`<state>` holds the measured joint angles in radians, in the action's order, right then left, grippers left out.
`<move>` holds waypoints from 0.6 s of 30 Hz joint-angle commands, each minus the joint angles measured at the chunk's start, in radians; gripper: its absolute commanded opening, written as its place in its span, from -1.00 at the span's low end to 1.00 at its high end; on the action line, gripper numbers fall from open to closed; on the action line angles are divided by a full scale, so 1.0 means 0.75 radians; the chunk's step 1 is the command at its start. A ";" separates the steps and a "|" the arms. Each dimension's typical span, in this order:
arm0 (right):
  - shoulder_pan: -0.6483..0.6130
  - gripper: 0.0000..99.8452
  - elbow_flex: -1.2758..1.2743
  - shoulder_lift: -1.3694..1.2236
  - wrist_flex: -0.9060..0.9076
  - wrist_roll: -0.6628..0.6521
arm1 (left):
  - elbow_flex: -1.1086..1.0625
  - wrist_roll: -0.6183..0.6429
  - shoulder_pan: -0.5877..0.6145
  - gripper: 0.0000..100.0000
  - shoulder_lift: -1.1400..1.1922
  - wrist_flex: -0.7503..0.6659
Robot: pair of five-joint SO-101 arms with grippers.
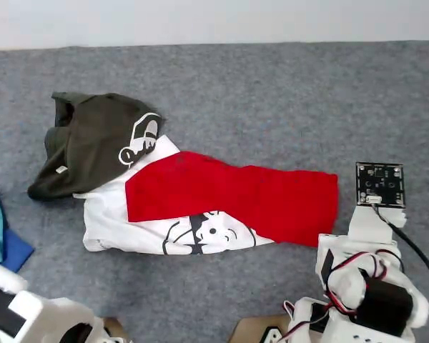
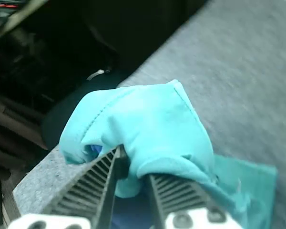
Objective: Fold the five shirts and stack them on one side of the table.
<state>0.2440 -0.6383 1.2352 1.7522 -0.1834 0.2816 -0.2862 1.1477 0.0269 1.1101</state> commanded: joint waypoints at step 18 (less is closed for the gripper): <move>0.007 -0.97 0.008 0.003 0.028 -0.010 | 0.159 -0.100 -0.544 -0.42 -0.082 0.493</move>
<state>0.2440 -0.6383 1.2352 1.7522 -0.1834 0.3721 -0.3583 0.8516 0.0038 1.4400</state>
